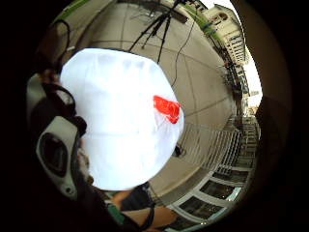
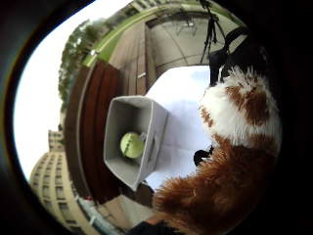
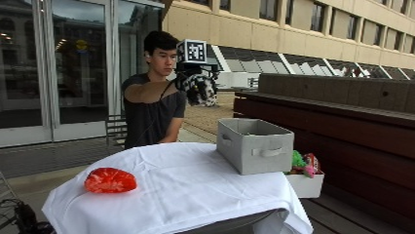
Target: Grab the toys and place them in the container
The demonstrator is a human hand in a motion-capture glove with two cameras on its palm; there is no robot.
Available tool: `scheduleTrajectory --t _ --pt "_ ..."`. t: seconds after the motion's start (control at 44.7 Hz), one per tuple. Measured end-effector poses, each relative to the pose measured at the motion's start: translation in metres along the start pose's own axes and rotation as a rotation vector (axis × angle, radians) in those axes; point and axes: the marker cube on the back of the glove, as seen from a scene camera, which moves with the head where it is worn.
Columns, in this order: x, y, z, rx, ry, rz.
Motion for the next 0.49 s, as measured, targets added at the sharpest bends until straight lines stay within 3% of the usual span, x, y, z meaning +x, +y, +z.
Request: scheduleTrajectory --t 0.246,0.493 --pt "-0.094 0.014 -0.060 0.092 -0.004 -0.100" --pt "-0.202 0.044 -0.069 0.107 -0.051 -0.252"
